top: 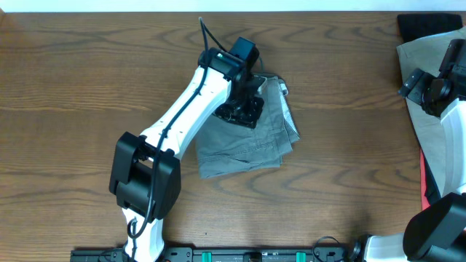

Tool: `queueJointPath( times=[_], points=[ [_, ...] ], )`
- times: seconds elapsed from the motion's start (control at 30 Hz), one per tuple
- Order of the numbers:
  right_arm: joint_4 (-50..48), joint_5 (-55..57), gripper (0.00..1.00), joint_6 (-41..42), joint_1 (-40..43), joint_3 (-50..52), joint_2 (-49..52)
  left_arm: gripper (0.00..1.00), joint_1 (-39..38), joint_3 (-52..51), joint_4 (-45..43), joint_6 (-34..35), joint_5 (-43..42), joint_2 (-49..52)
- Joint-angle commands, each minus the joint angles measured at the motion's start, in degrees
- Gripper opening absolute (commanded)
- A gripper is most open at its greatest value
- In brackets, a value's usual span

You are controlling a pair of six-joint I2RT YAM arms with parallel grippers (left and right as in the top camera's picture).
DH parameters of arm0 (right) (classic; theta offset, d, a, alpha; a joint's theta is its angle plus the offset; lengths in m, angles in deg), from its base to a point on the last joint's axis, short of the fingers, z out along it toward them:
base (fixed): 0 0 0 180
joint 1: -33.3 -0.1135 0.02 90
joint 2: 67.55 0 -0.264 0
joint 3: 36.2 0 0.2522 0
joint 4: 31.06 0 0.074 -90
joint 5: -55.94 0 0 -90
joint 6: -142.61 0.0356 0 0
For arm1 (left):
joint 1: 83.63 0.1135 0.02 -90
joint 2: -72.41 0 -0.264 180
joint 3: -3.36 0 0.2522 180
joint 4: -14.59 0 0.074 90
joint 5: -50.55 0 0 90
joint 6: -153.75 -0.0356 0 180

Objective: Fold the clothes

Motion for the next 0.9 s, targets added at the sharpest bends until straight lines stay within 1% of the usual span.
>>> queueJointPath(
  times=[0.0, 0.07, 0.17, 0.2, 0.27, 0.33, 0.57, 0.7, 0.87],
  points=[
    [0.04, 0.42, 0.99, -0.66, -0.04, -0.90, 0.04, 0.21, -1.73, -3.30, -3.43, -0.39, -5.66, 0.94],
    [0.04, 0.42, 0.99, -0.66, -0.04, -0.90, 0.04, 0.21, -2.71, -5.49, -6.64, 0.26, -7.58, 1.22],
    [0.04, 0.42, 0.99, -0.66, -0.04, -0.90, 0.04, 0.19, -4.15, -9.05, -12.24, 2.47, -7.72, 1.25],
    [0.07, 0.42, 0.99, -0.66, -0.04, -0.90, 0.04, 0.15, -4.55, -10.10, -14.14, 2.62, -8.26, 1.25],
    [0.07, 0.42, 0.99, -0.66, -0.04, -0.90, 0.04, 0.09, -5.51, -12.24, -17.97, 2.62, -10.47, 1.25],
    [0.07, 0.42, 0.99, -0.66, -0.02, -0.90, 0.04, 0.08, -6.58, -14.23, -21.14, 2.64, -11.80, 1.25],
    [0.04, 0.42, 0.99, -0.66, -0.04, -0.90, 0.07, 0.08, -10.67, -21.57, -29.94, 2.64, -11.72, 1.88],
    [0.04, 0.42, 0.99, -0.66, -0.04, -0.90, 0.04, 0.08, -11.17, -24.00, -31.19, 3.74, -10.36, 2.99],
    [0.04, 0.42, 0.99, -0.66, -0.04, -0.90, 0.04, 0.06, -11.02, -24.04, -27.87, 4.31, -10.25, 3.26]
  ],
)
